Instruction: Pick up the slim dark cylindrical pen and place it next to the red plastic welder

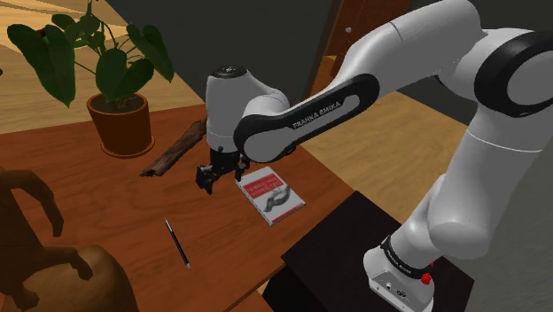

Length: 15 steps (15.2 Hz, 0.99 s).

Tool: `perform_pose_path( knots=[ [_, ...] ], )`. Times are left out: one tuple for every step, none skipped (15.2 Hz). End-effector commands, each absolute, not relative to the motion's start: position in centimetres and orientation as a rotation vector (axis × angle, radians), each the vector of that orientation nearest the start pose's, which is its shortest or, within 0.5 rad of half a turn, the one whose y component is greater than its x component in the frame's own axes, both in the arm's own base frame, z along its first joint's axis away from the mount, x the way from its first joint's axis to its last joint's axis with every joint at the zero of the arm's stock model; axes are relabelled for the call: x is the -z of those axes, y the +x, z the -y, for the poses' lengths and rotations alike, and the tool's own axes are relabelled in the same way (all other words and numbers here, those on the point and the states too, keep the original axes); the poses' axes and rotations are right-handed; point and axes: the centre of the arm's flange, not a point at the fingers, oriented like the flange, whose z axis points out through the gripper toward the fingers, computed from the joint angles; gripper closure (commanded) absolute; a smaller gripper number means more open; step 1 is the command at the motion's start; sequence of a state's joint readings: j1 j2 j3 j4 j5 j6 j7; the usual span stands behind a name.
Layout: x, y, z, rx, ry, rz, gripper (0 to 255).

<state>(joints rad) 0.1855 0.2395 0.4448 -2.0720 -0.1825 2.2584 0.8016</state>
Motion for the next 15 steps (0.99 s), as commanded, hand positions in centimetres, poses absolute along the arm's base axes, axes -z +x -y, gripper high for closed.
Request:
perform_pose_path(
  knots=[
    [-30.9, 48.2, -35.0, 0.014, -3.185, -0.112, 0],
    [-30.2, 48.8, -36.0, 0.016, -3.185, -0.116, 0],
    [-29.4, 49.3, -36.9, 0.018, -3.185, -0.121, 0],
    [-28.7, 49.8, -37.9, 0.020, -3.185, -0.125, 0],
    [-28.0, 50.4, -38.8, 0.022, -3.185, -0.130, 0],
    [-27.2, 50.9, -39.8, 0.024, -3.185, -0.135, 0],
    [-26.5, 51.5, -40.7, 0.026, -3.185, -0.139, 0],
    [-25.8, 52.0, -41.6, 0.029, -3.185, -0.144, 0],
    [-25.0, 52.6, -42.6, 0.031, -3.185, -0.148, 0],
    [-24.3, 53.1, -43.5, 0.033, -3.185, -0.153, 0],
    [-23.5, 53.7, -44.4, 0.035, -3.185, -0.157, 0],
    [-22.8, 54.3, -45.4, 0.037, -3.185, -0.162, 0],
    [-22.1, 54.8, -46.3, 0.039, -3.185, -0.166, 0],
    [-21.3, 55.4, -47.2, 0.041, -3.185, -0.171, 0],
    [-20.9, 55.8, -47.8, 0.043, -3.185, -0.174, 0]
  ],
)
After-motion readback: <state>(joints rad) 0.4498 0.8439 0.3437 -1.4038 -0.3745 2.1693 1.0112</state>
